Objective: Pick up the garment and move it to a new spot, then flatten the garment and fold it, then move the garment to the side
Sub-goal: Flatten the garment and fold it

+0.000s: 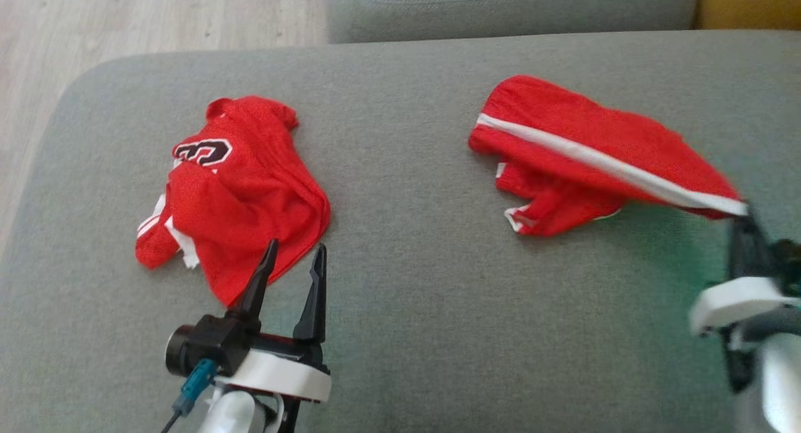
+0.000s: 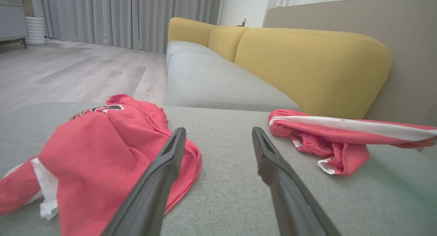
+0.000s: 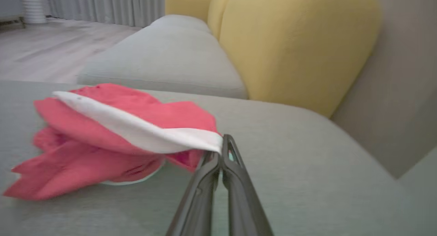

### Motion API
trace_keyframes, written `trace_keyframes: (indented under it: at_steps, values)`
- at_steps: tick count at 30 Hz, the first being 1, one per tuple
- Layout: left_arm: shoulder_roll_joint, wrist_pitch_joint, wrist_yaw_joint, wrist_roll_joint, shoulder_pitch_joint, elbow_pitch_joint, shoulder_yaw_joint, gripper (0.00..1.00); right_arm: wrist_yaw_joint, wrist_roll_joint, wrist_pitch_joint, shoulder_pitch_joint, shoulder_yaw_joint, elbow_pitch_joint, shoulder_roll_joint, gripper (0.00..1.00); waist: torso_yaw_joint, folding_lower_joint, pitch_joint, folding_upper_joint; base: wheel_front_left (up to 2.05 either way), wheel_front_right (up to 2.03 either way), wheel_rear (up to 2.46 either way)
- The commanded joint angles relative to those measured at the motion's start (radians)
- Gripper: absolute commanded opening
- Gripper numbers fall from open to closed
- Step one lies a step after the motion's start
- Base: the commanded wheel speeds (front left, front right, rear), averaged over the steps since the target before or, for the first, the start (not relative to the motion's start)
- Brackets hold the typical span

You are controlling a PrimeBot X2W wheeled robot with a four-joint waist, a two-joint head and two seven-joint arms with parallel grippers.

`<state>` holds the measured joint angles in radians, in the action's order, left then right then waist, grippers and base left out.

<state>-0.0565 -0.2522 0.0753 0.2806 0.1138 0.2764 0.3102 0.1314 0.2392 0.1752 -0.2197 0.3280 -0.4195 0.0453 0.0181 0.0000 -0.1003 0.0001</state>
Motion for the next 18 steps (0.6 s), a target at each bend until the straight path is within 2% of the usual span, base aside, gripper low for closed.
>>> trace_keyframes:
  at_steps: [1,4,7,8,9,13,18]
  values:
    - [0.0,-0.01,0.005,-0.004,0.01,-0.035,-0.041,1.0,-0.001,0.014,-0.004,-0.005,-0.012,0.04,0.005,0.0,-0.01,0.0,0.008,-0.0001,0.0,0.0,0.0]
    - [0.003,-0.01,0.008,-0.002,0.009,-0.036,-0.035,1.0,-0.001,0.104,-0.049,0.005,0.082,0.115,0.005,0.0,-0.015,0.0,0.011,-0.0001,0.0,0.0,0.0]
    - [0.004,-0.01,0.01,-0.001,0.011,-0.034,-0.03,1.0,-0.001,0.15,-0.093,0.015,0.127,0.143,0.005,0.0,-0.013,0.0,0.013,-0.0001,0.0,0.0,0.0]
    - [0.005,-0.01,0.01,0.0,0.011,-0.034,-0.029,1.0,-0.001,0.163,-0.098,0.017,0.139,0.153,0.005,0.61,-0.012,0.0,0.012,-0.0001,0.0,0.0,0.0]
    - [0.005,-0.01,0.011,0.001,0.011,-0.034,-0.029,1.0,-0.001,0.18,-0.099,0.018,0.151,0.165,0.005,1.0,-0.01,0.0,0.011,-0.0001,0.0,0.0,0.0]
    - [0.006,-0.01,0.014,0.004,0.008,-0.028,-0.027,1.0,-0.001,0.175,-0.1,0.021,0.163,0.181,0.005,1.0,0.0,0.0,0.013,-0.0001,0.0,0.0,0.0]
    - [0.006,-0.01,0.014,0.011,0.003,-0.021,-0.021,1.0,-0.001,0.05,-0.039,0.03,0.09,0.182,0.005,1.0,0.011,0.0,0.025,-0.0001,0.0,0.0,0.0]
